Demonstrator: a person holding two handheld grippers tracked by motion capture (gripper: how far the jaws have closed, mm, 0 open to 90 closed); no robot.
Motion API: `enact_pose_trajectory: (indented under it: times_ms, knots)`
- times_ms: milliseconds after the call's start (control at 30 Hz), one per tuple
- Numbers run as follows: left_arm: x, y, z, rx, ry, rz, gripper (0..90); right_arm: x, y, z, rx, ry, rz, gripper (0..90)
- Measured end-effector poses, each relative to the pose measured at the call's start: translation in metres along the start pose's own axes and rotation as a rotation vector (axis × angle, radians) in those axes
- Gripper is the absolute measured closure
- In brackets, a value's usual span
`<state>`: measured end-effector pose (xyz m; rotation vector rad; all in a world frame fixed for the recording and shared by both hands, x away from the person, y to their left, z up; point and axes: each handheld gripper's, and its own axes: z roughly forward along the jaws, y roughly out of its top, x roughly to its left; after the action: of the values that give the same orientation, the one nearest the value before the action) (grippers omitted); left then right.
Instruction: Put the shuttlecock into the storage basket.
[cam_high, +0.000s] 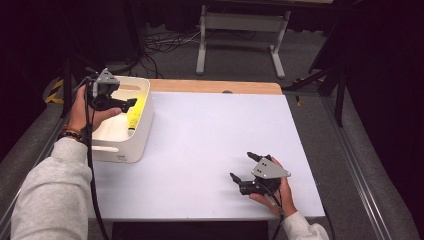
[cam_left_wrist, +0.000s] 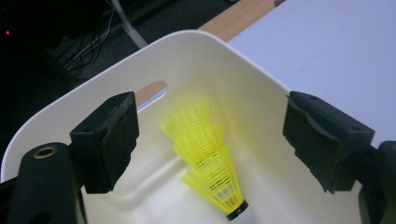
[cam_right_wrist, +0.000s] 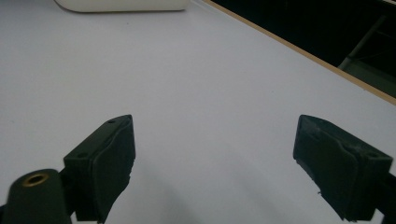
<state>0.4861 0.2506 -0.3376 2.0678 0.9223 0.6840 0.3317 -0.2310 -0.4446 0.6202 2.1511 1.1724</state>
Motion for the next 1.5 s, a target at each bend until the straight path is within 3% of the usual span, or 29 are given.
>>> enact_pose_trajectory:
  times_ms: [167, 433, 800, 1100, 1200, 1400, 1500]
  knots:
    - [-0.004, -0.003, -0.01, -0.039, -0.021, 0.001, 18.4, 0.0, 0.001, 0.0, -0.002, -0.003, 0.003, 13.7]
    - [-0.014, -0.011, -0.024, -0.141, -0.059, 0.003, 15.9, 0.0, 0.001, -0.001, -0.003, -0.007, 0.003, 13.7]
    - [-0.031, -0.024, -0.045, -0.317, -0.053, 0.004, 15.8, 0.001, 0.001, 0.0, -0.001, -0.005, -0.001, 13.7]
    - [-0.05, -0.031, -0.06, -0.37, -0.077, 0.045, 15.7, 0.001, 0.002, -0.001, -0.002, -0.008, 0.001, 13.6]
    - [-0.059, -0.032, -0.063, -0.385, -0.07, 0.076, 16.6, 0.003, 0.002, -0.001, -0.002, -0.006, -0.002, 13.6]
    - [-0.071, -0.036, -0.067, -0.411, -0.073, 0.092, 15.1, 0.003, 0.003, -0.001, -0.005, -0.008, -0.005, 13.6]
    - [-0.078, -0.038, -0.069, -0.421, -0.062, 0.124, 15.1, 0.003, 0.003, -0.001, -0.006, -0.008, -0.005, 13.6]
